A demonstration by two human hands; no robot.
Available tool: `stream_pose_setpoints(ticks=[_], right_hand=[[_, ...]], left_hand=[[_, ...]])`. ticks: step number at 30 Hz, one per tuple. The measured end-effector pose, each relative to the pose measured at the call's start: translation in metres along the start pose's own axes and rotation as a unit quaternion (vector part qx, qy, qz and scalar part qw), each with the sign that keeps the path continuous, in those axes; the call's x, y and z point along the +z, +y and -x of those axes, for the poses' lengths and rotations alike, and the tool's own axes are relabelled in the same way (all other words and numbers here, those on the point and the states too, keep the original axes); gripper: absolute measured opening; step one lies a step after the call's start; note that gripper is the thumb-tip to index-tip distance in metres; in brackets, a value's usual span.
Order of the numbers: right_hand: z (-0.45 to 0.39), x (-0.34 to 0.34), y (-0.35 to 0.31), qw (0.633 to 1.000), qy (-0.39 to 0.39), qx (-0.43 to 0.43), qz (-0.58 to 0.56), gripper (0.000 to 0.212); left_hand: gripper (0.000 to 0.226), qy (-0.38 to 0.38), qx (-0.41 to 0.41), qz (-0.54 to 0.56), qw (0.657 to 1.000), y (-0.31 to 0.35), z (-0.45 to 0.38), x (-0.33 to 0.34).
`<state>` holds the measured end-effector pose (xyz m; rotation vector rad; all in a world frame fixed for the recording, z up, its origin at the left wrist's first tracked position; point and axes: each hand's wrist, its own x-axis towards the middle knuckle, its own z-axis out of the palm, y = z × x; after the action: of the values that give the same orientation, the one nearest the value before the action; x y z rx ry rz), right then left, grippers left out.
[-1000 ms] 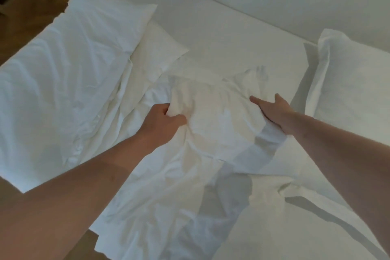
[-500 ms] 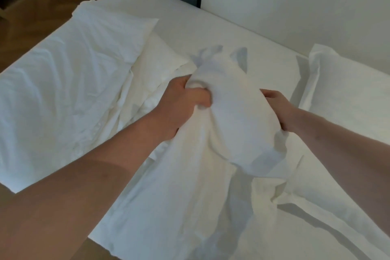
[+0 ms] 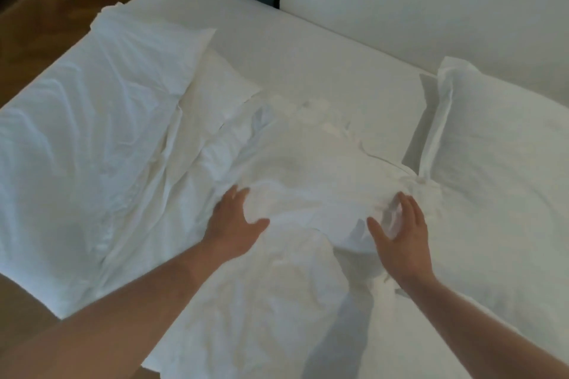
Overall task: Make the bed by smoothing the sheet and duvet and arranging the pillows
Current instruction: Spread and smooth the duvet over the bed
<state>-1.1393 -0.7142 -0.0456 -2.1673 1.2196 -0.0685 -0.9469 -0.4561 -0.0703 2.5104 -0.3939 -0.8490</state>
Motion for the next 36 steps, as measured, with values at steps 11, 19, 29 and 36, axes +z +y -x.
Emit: stream_pose_setpoints(ticks=[11,19,29,36], right_hand=[[0.080,0.043,0.050,0.923,-0.146,0.325,-0.145,0.137],[0.140,0.089,0.077,0.925,-0.214,0.310,0.052,0.135],[0.220,0.052,0.134,0.948,-0.191,0.243,0.077,0.029],[0.213,0.032,0.135,0.957,-0.180,0.227,-0.009,0.033]], left_hand=[[0.110,-0.146,-0.160,-0.009,0.976,-0.106,0.044,-0.007],[0.141,-0.123,-0.211,0.027,0.969,-0.148,0.104,0.038],[0.051,-0.061,-0.256,-0.103,0.959,-0.165,0.161,0.037],[0.075,0.157,-0.190,-0.033,0.969,-0.108,0.194,0.060]])
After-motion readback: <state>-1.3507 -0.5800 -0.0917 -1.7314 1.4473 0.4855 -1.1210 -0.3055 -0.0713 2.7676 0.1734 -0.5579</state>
